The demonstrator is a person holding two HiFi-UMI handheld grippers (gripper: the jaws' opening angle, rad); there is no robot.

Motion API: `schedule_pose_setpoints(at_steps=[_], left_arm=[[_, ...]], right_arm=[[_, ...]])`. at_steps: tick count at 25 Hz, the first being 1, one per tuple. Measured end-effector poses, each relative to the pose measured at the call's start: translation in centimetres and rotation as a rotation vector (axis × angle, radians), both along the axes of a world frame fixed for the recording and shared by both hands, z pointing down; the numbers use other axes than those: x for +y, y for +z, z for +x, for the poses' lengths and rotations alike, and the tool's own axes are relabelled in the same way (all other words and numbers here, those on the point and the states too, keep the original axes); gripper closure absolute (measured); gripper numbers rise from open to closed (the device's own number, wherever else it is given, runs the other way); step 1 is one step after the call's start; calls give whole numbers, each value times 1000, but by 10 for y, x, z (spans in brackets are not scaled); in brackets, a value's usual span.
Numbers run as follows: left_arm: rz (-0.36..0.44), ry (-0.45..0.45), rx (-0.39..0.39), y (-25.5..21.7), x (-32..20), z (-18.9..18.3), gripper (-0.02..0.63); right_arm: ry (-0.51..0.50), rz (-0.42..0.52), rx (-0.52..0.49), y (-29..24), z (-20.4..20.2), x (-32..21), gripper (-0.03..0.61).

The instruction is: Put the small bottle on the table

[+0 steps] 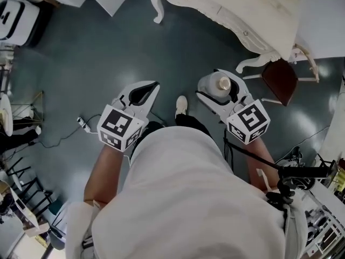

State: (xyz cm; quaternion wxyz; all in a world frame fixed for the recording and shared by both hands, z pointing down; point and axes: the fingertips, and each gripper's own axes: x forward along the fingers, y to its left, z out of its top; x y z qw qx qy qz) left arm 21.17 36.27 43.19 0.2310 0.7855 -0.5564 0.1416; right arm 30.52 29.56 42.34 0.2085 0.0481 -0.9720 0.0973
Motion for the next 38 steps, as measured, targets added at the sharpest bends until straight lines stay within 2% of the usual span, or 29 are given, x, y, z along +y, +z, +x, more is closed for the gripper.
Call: schedule_pose_setpoints(at_steps=[4, 7, 11, 17, 22, 27, 33, 38], left_arm=[[10, -1, 6, 1, -62, -2, 612], [13, 15, 12, -7, -70, 1, 612], [12, 17, 12, -13, -91, -22, 612], [7, 46, 33, 9, -158, -75, 612], [41, 90, 24, -23, -195, -129, 612], [48, 151, 25, -27, -242, -203, 612], [56, 264, 2, -34, -265, -215, 612], [41, 255, 27, -27, -296, -279, 612]], right_arm=[[-37, 13, 11, 12, -21, -63, 241], [-33, 18, 13, 7, -26, -77, 241], [-8, 35, 16, -2, -43, -108, 241], [62, 31, 36, 19, -83, -180, 241], [131, 36, 52, -6, -120, -208, 241], [199, 42, 61, -11, -185, -259, 241], [295, 45, 39, -22, -201, -306, 241], [335, 44, 63, -10, -261, -366, 241]])
